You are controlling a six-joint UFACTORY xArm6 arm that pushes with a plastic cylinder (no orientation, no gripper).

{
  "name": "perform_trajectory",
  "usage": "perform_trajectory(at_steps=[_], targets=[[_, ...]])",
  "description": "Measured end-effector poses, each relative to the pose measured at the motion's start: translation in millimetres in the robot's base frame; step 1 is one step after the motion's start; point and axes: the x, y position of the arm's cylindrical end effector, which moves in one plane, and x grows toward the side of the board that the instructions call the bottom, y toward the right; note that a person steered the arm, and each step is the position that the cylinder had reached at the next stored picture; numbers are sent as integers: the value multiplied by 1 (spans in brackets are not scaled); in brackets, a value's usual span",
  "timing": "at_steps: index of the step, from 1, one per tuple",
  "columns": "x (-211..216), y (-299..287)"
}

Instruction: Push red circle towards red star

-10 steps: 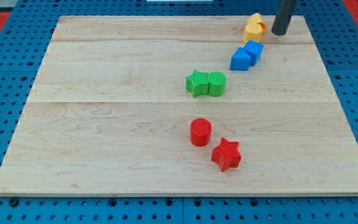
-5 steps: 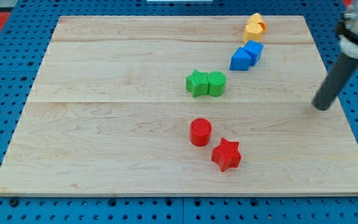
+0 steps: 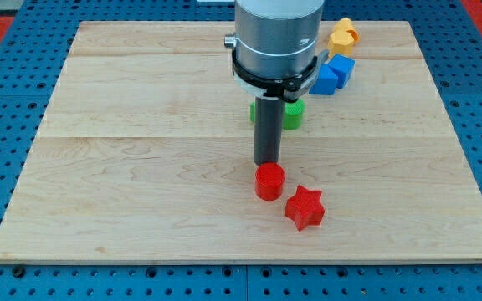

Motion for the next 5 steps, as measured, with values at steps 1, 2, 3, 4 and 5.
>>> perform_trajectory(at_steps=[1,2,3,4,5], targets=[[0,-44],[10,-35],[24,-57],[41,-51],[60,9]])
